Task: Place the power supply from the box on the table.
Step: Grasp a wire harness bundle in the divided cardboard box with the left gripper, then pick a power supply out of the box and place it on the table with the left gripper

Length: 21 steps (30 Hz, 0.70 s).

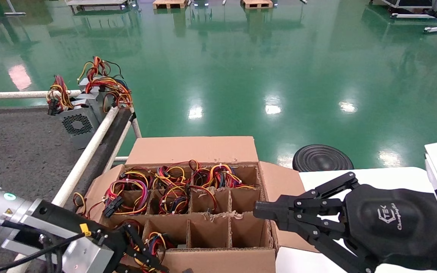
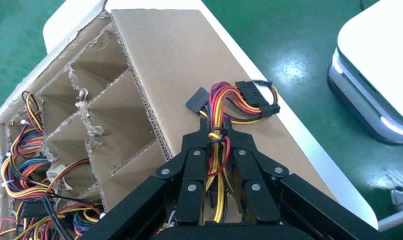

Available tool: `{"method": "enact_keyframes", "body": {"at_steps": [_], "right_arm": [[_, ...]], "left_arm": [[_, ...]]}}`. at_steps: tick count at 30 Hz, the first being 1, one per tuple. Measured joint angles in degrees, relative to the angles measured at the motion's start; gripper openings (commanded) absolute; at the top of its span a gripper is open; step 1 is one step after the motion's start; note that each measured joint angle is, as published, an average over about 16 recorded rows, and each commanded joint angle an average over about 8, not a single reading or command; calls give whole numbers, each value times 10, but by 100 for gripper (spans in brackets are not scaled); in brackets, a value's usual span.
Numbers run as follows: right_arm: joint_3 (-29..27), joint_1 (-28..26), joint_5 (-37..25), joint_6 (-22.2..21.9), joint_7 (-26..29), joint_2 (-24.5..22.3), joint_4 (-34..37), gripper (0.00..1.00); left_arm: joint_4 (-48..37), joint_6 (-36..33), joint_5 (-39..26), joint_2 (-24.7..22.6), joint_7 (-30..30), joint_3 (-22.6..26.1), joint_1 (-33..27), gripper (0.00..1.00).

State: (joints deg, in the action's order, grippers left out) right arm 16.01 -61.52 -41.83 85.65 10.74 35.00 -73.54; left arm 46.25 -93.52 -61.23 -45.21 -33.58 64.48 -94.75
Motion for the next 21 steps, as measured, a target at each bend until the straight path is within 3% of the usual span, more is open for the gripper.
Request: {"method": "enact_keyframes", "body": {"at_steps": [21], "right_arm": [[0,0,0,0,0,0,0,0]], "left_arm": [[4,2,16,5,12,-23,-20,0]]}}
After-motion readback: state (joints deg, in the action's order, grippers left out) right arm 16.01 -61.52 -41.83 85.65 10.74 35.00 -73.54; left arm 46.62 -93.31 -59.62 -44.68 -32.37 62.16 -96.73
